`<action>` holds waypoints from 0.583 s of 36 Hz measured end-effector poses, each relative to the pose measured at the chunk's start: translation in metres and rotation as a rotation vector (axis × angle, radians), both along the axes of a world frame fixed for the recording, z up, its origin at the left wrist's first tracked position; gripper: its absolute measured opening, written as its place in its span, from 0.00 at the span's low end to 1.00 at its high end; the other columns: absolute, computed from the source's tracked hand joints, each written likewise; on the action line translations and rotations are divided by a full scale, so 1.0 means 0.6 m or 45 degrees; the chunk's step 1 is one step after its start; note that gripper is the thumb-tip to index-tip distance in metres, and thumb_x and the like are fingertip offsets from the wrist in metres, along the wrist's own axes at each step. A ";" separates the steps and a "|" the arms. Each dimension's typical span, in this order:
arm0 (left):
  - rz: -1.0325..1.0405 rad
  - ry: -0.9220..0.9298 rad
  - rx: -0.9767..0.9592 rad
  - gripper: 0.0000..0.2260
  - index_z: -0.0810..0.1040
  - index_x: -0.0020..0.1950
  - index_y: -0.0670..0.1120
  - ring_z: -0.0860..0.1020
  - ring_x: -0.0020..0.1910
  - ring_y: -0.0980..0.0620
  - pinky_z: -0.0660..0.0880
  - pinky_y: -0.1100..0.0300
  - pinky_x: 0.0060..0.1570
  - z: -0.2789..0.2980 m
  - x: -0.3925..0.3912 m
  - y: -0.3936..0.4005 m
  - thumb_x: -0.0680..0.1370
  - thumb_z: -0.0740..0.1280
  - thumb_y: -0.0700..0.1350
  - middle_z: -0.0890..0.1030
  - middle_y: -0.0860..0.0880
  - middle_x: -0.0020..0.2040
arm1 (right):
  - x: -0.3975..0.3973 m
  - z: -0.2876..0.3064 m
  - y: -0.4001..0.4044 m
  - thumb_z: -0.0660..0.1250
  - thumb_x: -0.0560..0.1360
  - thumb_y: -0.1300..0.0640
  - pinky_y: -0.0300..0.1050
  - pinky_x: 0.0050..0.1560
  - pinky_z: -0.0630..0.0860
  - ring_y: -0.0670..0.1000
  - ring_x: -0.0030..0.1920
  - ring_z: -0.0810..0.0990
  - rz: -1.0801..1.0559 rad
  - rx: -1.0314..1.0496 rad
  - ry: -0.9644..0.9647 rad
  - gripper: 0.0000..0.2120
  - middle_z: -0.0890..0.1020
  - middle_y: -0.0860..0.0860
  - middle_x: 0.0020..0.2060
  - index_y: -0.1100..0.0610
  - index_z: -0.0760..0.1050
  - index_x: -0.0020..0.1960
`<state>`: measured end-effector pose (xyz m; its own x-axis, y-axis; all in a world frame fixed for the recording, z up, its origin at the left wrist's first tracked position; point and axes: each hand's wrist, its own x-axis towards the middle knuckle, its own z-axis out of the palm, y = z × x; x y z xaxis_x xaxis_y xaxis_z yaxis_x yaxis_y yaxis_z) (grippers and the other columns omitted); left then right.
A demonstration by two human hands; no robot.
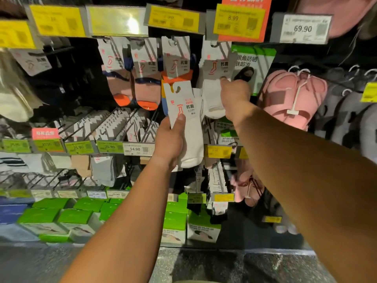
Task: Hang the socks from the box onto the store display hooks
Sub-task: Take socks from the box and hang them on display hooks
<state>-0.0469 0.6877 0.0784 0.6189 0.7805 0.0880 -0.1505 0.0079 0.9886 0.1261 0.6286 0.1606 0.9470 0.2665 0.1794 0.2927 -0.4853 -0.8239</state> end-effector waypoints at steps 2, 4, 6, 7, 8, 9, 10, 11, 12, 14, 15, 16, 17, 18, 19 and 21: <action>-0.001 0.000 -0.026 0.15 0.76 0.68 0.48 0.80 0.63 0.56 0.74 0.54 0.67 -0.002 -0.001 0.001 0.83 0.64 0.51 0.83 0.55 0.62 | 0.008 -0.013 0.000 0.59 0.80 0.45 0.45 0.45 0.74 0.54 0.47 0.76 0.014 -0.048 -0.002 0.22 0.81 0.59 0.58 0.61 0.77 0.62; -0.029 -0.027 -0.071 0.14 0.77 0.67 0.46 0.81 0.62 0.54 0.75 0.53 0.65 -0.001 -0.002 0.000 0.83 0.66 0.49 0.84 0.53 0.61 | 0.003 -0.028 -0.003 0.57 0.81 0.48 0.45 0.43 0.69 0.55 0.47 0.75 0.039 0.076 0.028 0.19 0.80 0.60 0.53 0.60 0.76 0.61; -0.038 -0.086 -0.173 0.13 0.77 0.65 0.43 0.83 0.59 0.51 0.79 0.55 0.59 0.001 -0.002 -0.004 0.82 0.67 0.46 0.85 0.49 0.59 | -0.022 -0.049 -0.013 0.61 0.80 0.50 0.44 0.44 0.66 0.55 0.44 0.74 0.002 0.423 0.052 0.10 0.76 0.55 0.42 0.57 0.75 0.52; -0.036 -0.118 -0.229 0.13 0.77 0.65 0.42 0.84 0.57 0.49 0.81 0.55 0.56 0.004 -0.002 -0.006 0.82 0.68 0.45 0.85 0.47 0.58 | -0.046 -0.057 -0.022 0.64 0.79 0.49 0.43 0.43 0.67 0.52 0.42 0.73 -0.013 0.523 0.000 0.10 0.74 0.51 0.38 0.56 0.73 0.48; -0.040 -0.146 -0.268 0.14 0.77 0.65 0.41 0.84 0.56 0.47 0.82 0.53 0.54 0.006 0.000 -0.008 0.81 0.69 0.44 0.85 0.45 0.57 | -0.075 -0.068 -0.035 0.65 0.78 0.48 0.41 0.42 0.69 0.48 0.39 0.73 -0.019 0.606 -0.012 0.11 0.73 0.48 0.36 0.56 0.71 0.45; -0.044 -0.166 -0.299 0.14 0.77 0.65 0.40 0.84 0.56 0.45 0.82 0.51 0.54 0.008 0.002 -0.011 0.80 0.70 0.43 0.85 0.43 0.57 | -0.104 -0.081 -0.045 0.66 0.78 0.47 0.36 0.38 0.69 0.44 0.35 0.73 0.030 0.615 0.012 0.12 0.74 0.46 0.35 0.54 0.71 0.43; -0.043 -0.181 -0.325 0.15 0.77 0.65 0.39 0.84 0.55 0.43 0.82 0.48 0.54 0.009 0.004 -0.013 0.80 0.71 0.42 0.85 0.42 0.56 | -0.136 -0.097 -0.053 0.67 0.79 0.46 0.31 0.35 0.69 0.41 0.34 0.74 0.105 0.597 0.074 0.12 0.75 0.45 0.35 0.52 0.70 0.41; -0.039 -0.188 -0.347 0.15 0.77 0.65 0.39 0.84 0.55 0.42 0.82 0.47 0.54 0.012 0.007 -0.015 0.79 0.72 0.41 0.85 0.42 0.56 | -0.165 -0.108 -0.058 0.67 0.78 0.45 0.28 0.32 0.68 0.39 0.34 0.75 0.182 0.576 0.113 0.12 0.77 0.44 0.35 0.49 0.70 0.41; -0.033 -0.190 -0.358 0.15 0.77 0.65 0.40 0.85 0.55 0.42 0.82 0.47 0.54 0.014 0.010 -0.017 0.79 0.72 0.41 0.86 0.42 0.56 | -0.186 -0.118 -0.061 0.68 0.78 0.45 0.27 0.32 0.69 0.39 0.35 0.77 0.228 0.562 0.123 0.11 0.79 0.44 0.37 0.47 0.70 0.41; -0.048 -0.208 -0.356 0.15 0.78 0.65 0.41 0.84 0.56 0.43 0.82 0.48 0.55 0.019 0.015 -0.022 0.79 0.72 0.42 0.86 0.43 0.56 | -0.201 -0.129 -0.059 0.70 0.77 0.47 0.28 0.36 0.72 0.40 0.40 0.80 0.236 0.607 0.113 0.08 0.82 0.44 0.42 0.46 0.72 0.43; -0.065 -0.220 -0.343 0.15 0.78 0.65 0.42 0.84 0.57 0.44 0.81 0.48 0.57 0.022 0.018 -0.025 0.80 0.71 0.44 0.85 0.44 0.57 | -0.200 -0.128 -0.060 0.70 0.77 0.48 0.28 0.37 0.73 0.39 0.41 0.81 0.243 0.640 0.132 0.06 0.83 0.45 0.44 0.47 0.73 0.46; -0.076 -0.222 -0.331 0.14 0.78 0.65 0.43 0.84 0.58 0.45 0.80 0.47 0.58 0.025 0.019 -0.028 0.81 0.69 0.47 0.85 0.45 0.58 | -0.195 -0.127 -0.061 0.70 0.77 0.51 0.27 0.37 0.72 0.36 0.40 0.81 0.255 0.661 0.143 0.05 0.83 0.45 0.44 0.49 0.75 0.49; -0.078 -0.216 -0.331 0.14 0.77 0.66 0.43 0.84 0.57 0.47 0.80 0.48 0.59 0.030 0.020 -0.031 0.83 0.66 0.49 0.85 0.45 0.58 | -0.190 -0.124 -0.064 0.70 0.78 0.52 0.26 0.37 0.71 0.34 0.39 0.80 0.261 0.664 0.142 0.05 0.83 0.45 0.44 0.52 0.76 0.51; -0.075 -0.214 -0.339 0.14 0.77 0.65 0.43 0.84 0.57 0.48 0.81 0.48 0.59 0.033 0.021 -0.032 0.85 0.62 0.50 0.85 0.46 0.58 | -0.183 -0.122 -0.068 0.69 0.78 0.54 0.26 0.37 0.72 0.33 0.38 0.80 0.266 0.680 0.150 0.06 0.83 0.45 0.43 0.54 0.76 0.52; -0.078 -0.216 -0.341 0.13 0.77 0.64 0.44 0.84 0.57 0.48 0.81 0.49 0.58 0.036 0.021 -0.032 0.86 0.60 0.50 0.85 0.46 0.58 | -0.179 -0.118 -0.072 0.69 0.78 0.54 0.28 0.38 0.73 0.35 0.38 0.80 0.260 0.699 0.160 0.06 0.83 0.45 0.43 0.56 0.76 0.52; -0.073 -0.213 -0.317 0.09 0.79 0.60 0.48 0.84 0.56 0.50 0.81 0.51 0.58 0.037 0.022 -0.027 0.86 0.59 0.46 0.86 0.47 0.57 | -0.165 -0.119 -0.079 0.69 0.79 0.54 0.38 0.38 0.76 0.45 0.39 0.82 0.225 0.686 0.093 0.06 0.84 0.49 0.41 0.57 0.76 0.48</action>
